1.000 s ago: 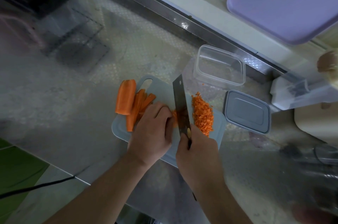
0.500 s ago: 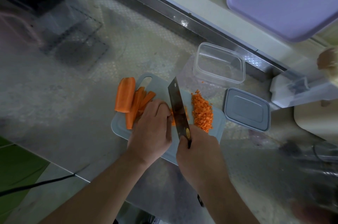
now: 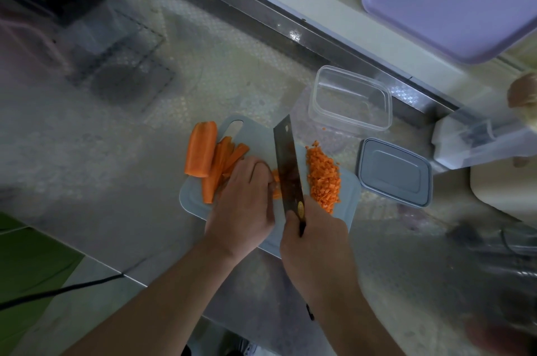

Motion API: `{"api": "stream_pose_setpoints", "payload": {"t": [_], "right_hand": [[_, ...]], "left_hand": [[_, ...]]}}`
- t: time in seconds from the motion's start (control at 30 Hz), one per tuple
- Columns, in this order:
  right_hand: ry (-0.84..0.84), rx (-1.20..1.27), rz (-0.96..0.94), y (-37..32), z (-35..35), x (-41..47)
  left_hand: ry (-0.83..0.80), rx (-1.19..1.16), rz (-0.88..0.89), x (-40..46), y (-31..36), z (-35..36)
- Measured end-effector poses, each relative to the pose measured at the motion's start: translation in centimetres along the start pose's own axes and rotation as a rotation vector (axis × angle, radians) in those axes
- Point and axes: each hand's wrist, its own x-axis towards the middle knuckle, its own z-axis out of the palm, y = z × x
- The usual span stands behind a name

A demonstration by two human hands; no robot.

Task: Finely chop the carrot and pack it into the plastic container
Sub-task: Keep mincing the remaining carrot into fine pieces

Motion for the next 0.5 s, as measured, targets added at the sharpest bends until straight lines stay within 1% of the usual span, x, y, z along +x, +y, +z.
{"api": "stream_pose_setpoints", "payload": {"t": [0.17,0.27,0.5], "right_hand": [[-0.024,-0.017,0.005,-0.11,-0.4,0.16],[-0.028,-0.028,0.01,-0.23,-0.49,0.29],[-0.07,-0.049,0.017,-0.21,-0.29,0.38]], "left_hand": [[-0.001,0.028,0.014,-0.04,-0.01,0.15],[-0.009,0.051,-0.007,-0.02,-0.13,0.27],[0.02,0.075,0.038,0.04,0.25,0.09]]}}
